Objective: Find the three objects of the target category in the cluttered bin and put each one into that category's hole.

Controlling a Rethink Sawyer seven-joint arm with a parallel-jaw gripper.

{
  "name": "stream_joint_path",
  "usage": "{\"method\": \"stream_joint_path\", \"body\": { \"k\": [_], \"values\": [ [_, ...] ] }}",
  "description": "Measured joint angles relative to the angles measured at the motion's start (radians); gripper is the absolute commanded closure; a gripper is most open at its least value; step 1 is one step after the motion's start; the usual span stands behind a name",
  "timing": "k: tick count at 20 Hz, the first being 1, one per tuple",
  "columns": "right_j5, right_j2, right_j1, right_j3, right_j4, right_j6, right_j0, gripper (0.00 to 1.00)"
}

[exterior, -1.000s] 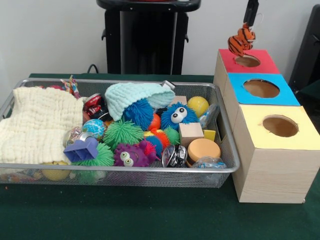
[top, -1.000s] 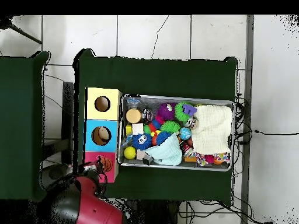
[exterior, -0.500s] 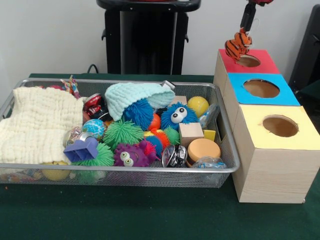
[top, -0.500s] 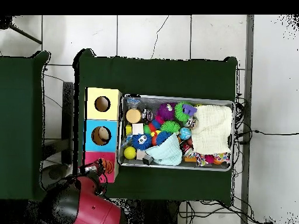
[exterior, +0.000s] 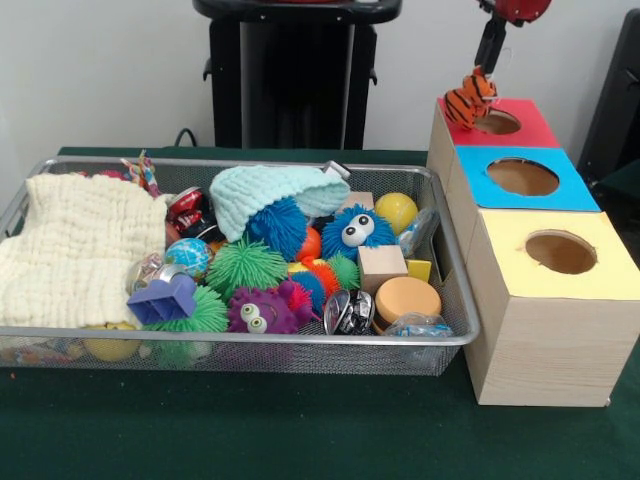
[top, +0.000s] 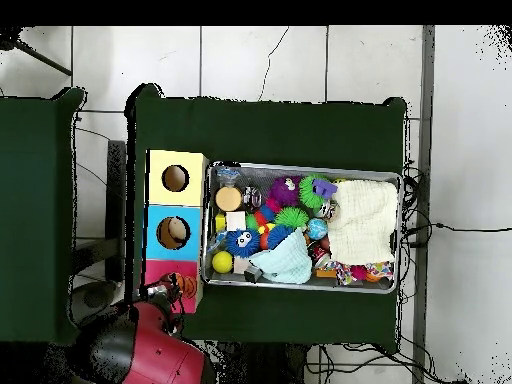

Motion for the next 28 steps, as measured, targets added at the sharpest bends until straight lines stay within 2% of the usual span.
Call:
{"method": "stream_joint_path", "body": {
  "k": [16, 22, 28],
  "values": [
    [0.0, -0.007, 0.057, -0.027, -0.001, 0.0, 0.072, 1.0],
    [0.006, -0.026, 0.058, -0.038, -0.001, 0.0, 0.101, 1.0],
    [0.058, -0.062, 0.054, -0.06, -0.001, 0.0, 0.12, 1.0]
  ]
}}
